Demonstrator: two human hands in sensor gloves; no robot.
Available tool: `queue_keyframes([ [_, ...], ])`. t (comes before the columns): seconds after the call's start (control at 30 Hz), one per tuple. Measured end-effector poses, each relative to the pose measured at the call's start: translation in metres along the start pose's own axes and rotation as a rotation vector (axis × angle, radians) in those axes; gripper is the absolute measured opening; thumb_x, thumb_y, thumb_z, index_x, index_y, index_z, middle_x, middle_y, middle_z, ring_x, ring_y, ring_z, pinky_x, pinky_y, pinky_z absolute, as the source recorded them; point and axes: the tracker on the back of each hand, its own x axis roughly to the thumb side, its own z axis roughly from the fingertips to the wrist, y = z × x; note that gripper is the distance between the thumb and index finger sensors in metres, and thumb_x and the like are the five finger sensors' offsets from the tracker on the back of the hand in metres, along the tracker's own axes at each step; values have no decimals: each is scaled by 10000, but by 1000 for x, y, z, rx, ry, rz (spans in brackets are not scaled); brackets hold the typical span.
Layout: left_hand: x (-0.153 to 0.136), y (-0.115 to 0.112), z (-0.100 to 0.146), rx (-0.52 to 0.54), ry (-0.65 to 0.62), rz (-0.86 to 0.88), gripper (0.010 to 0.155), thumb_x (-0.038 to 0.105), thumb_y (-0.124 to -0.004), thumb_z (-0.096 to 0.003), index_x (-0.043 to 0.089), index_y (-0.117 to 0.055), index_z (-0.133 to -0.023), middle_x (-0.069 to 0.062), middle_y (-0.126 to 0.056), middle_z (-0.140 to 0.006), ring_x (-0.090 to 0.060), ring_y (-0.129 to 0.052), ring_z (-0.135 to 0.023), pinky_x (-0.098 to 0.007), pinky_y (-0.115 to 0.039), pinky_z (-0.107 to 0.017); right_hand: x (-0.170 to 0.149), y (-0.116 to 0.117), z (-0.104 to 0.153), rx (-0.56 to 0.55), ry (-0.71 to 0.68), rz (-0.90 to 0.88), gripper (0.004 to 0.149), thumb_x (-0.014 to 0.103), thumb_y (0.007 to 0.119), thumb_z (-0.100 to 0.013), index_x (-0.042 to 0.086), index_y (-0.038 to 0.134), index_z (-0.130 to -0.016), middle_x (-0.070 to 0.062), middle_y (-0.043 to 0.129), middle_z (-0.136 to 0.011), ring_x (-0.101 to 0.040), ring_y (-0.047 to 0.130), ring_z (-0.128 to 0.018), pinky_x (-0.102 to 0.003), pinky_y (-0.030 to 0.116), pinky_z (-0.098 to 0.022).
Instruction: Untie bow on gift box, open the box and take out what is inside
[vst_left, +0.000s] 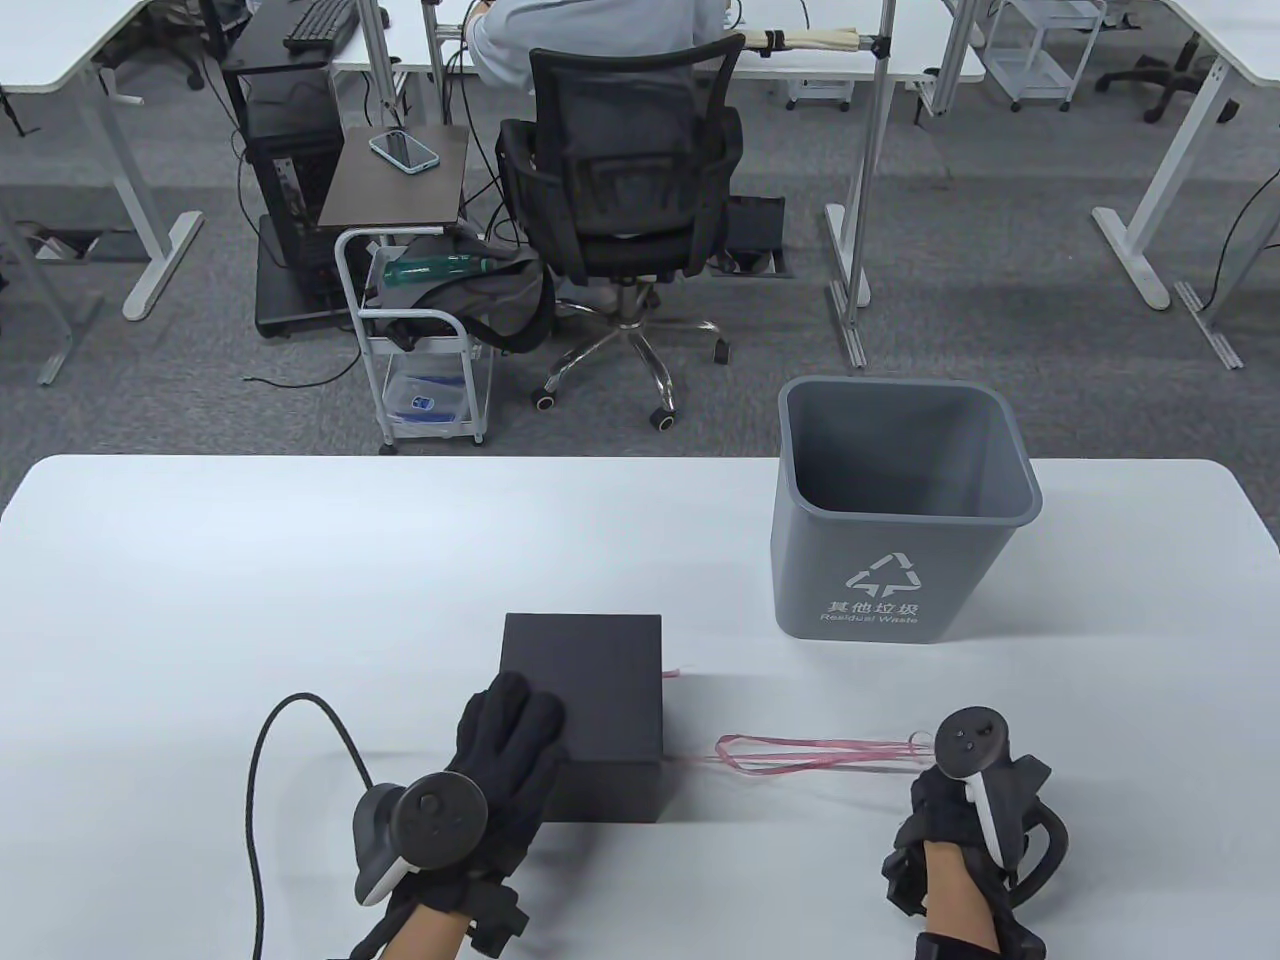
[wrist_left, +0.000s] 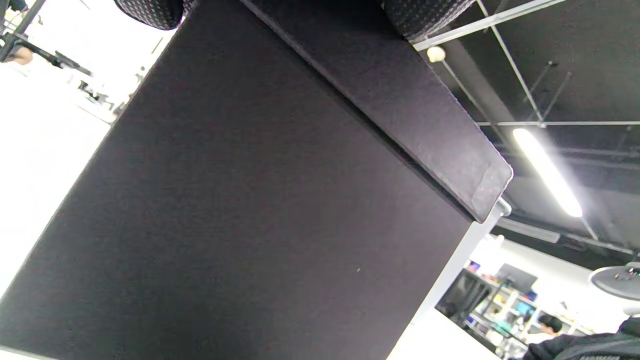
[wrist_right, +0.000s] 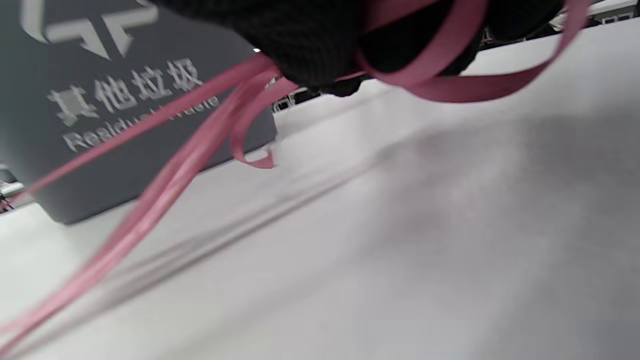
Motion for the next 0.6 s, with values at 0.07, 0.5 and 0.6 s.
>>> queue_keyframes([
  [0.07, 0, 0, 0, 0, 0, 4, 571, 477, -581, -670, 221, -532, -1178, -168, -315, -1290, -601, -438, -1056, -588, -562, -753, 8, -6, 6, -33, -57, -28, 398, 204, 733, -547, 101, 770, -929, -145, 805, -747, -407, 756, -764, -640, 582, -658],
  [0.5, 1, 0, 0, -4, 3, 16, 570, 472, -583, -670, 217, -530, -1177, -167, -312, -1289, -607, -432, -1053, -591, -560, -753, 95, 38, 41, 243, -633, -502, 379, 248, 801, -578, 145, 802, -943, -122, 839, -770, -382, 795, -776, -618, 612, -661],
  [0.6, 1, 0, 0, -6, 3, 18, 571, 472, -583, -670, 216, -530, -1178, -168, -309, -1290, -608, -432, -1053, -591, -560, -753, 113, 60, 42, 331, -700, -507, 394, 243, 802, -582, 148, 793, -964, -123, 831, -805, -391, 785, -802, -619, 594, -673],
])
